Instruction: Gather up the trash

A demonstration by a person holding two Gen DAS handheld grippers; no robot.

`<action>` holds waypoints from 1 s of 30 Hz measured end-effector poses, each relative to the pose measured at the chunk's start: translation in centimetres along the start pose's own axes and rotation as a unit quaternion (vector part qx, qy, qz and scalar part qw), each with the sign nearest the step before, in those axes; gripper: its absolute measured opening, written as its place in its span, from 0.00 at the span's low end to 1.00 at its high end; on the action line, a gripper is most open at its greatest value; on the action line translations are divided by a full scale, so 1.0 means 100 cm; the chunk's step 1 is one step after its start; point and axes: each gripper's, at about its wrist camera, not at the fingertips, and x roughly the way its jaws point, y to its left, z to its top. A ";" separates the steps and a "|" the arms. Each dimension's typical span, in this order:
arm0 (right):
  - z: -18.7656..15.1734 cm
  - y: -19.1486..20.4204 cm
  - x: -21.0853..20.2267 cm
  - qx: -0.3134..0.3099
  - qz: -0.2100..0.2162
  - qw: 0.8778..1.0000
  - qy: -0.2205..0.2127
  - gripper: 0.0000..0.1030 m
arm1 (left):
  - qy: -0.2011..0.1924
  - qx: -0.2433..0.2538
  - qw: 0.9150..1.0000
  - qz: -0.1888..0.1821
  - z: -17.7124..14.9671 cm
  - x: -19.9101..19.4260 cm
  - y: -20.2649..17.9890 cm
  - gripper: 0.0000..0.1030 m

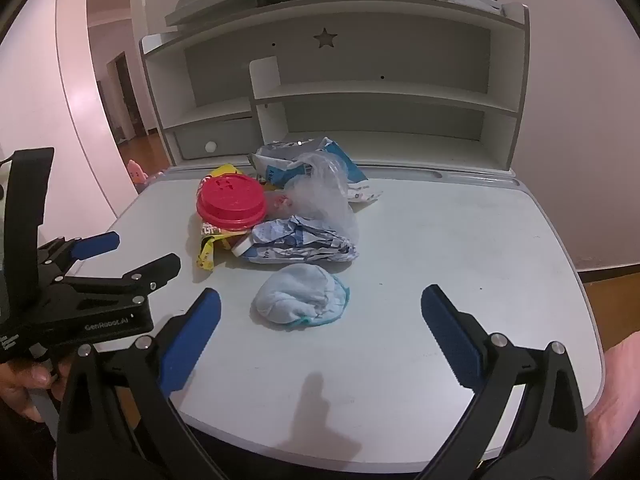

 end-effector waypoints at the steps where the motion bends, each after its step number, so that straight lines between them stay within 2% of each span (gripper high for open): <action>1: 0.000 0.000 0.000 0.000 -0.001 1.000 0.000 0.94 | -0.001 0.000 1.000 0.000 0.000 0.000 0.000 0.94; 8: 0.000 0.001 0.001 -0.002 -0.010 1.000 0.001 0.94 | -0.002 -0.004 1.000 0.000 0.003 -0.004 0.010 0.94; 9: -0.001 -0.001 0.001 0.002 0.007 1.000 0.001 0.94 | -0.004 -0.003 1.000 0.001 0.004 -0.005 0.011 0.94; 15: 0.001 0.004 0.000 -0.001 0.007 1.000 -0.001 0.94 | -0.005 -0.005 1.000 0.002 0.005 -0.006 0.013 0.94; 30: 0.000 0.005 -0.004 -0.007 0.002 1.000 -0.003 0.94 | -0.007 -0.007 1.000 0.006 0.006 -0.005 0.009 0.94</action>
